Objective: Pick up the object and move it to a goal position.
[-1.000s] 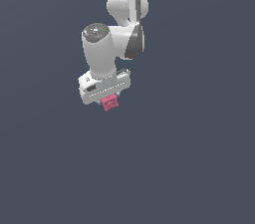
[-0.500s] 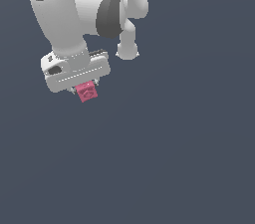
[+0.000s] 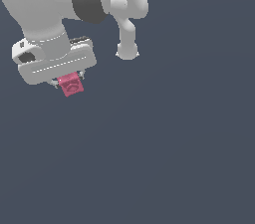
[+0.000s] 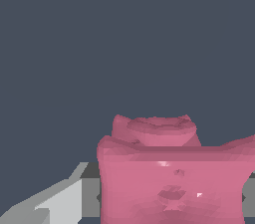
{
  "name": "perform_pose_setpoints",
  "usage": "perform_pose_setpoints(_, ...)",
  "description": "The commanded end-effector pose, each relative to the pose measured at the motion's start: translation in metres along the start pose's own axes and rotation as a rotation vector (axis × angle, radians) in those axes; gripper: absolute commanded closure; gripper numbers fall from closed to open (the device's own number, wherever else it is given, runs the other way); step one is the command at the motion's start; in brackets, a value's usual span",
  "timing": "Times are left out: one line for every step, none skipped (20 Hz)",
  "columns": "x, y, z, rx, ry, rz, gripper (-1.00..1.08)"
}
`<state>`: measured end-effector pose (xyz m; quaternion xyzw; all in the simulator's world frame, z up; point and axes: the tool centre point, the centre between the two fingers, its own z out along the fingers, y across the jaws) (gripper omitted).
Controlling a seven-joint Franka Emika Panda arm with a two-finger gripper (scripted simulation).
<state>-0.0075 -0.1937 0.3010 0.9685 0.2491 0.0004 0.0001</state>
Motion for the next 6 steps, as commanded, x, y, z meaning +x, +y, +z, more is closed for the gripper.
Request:
perform_pose_setpoints(-0.0005,0.0047,-0.0053,0.001,-0.001,-0.001,1.08)
perform_pose_setpoints(-0.0006,0.0059,-0.0066,0.001,-0.001,-0.001,1.08)
perform_pose_setpoints(-0.0006,0.0067,-0.0075,0.001,-0.001,-0.001,1.08)
perform_pose_setpoints(-0.0006,0.0074,-0.0081,0.001,-0.001,-0.001,1.08)
perform_pose_setpoints(-0.0006,0.0077,-0.0084,0.001,-0.001,-0.001,1.08)
perform_pose_setpoints(-0.0005,0.0078,-0.0085,0.001,-0.001,-0.001,1.08)
